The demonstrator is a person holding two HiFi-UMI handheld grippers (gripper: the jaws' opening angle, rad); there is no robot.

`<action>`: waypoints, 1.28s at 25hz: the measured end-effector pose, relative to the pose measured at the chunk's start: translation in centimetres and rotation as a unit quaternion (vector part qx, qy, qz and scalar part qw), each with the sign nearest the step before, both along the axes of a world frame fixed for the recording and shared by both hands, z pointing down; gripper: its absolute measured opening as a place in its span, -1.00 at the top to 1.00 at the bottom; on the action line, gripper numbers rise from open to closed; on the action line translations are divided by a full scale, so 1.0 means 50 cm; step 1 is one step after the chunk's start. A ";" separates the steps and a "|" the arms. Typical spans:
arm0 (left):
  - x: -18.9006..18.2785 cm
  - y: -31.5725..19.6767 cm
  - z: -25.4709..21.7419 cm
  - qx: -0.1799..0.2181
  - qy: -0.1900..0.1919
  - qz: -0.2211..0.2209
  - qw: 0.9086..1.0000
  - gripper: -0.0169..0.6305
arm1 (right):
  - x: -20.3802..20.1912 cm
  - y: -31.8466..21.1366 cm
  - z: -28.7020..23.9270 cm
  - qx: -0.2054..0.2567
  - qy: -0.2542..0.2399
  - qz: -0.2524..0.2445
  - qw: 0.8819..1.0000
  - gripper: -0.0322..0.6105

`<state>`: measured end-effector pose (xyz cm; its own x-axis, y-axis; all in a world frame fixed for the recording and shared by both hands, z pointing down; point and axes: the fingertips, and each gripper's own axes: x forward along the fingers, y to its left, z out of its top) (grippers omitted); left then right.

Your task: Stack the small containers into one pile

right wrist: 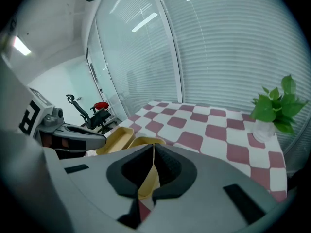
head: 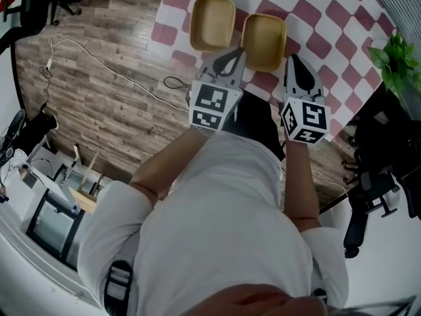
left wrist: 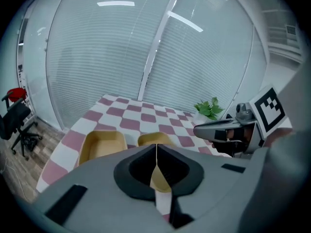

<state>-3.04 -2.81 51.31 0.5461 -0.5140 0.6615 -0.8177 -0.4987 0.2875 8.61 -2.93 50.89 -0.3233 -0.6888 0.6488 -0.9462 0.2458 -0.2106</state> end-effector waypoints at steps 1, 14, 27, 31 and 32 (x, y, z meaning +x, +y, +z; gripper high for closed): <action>0.002 -0.004 -0.023 0.009 0.005 0.001 1.000 0.83 | 0.001 -0.005 -0.026 0.014 0.004 -0.003 1.000 0.79; 0.022 -0.021 -0.247 0.102 0.049 0.013 0.994 0.83 | -0.012 0.001 -0.271 0.129 0.009 -0.012 0.992 0.79; -0.132 -0.001 -0.268 0.117 0.025 -0.061 0.991 0.83 | -0.180 -0.009 -0.278 0.133 -0.033 -0.082 0.987 0.79; -0.190 0.006 -0.271 0.117 0.017 -0.087 0.989 0.83 | -0.230 -0.013 -0.283 0.133 -0.039 -0.102 0.985 0.79; -0.198 0.008 -0.270 0.117 0.015 -0.089 0.989 0.83 | -0.237 -0.013 -0.282 0.132 -0.039 -0.104 0.985 0.79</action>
<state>-12.94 -2.43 37.83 0.4506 -0.7402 0.4991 -0.8914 -0.4036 0.2063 -3.25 -3.56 36.76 -0.5175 -0.7434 0.4237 -0.8528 0.4885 -0.1844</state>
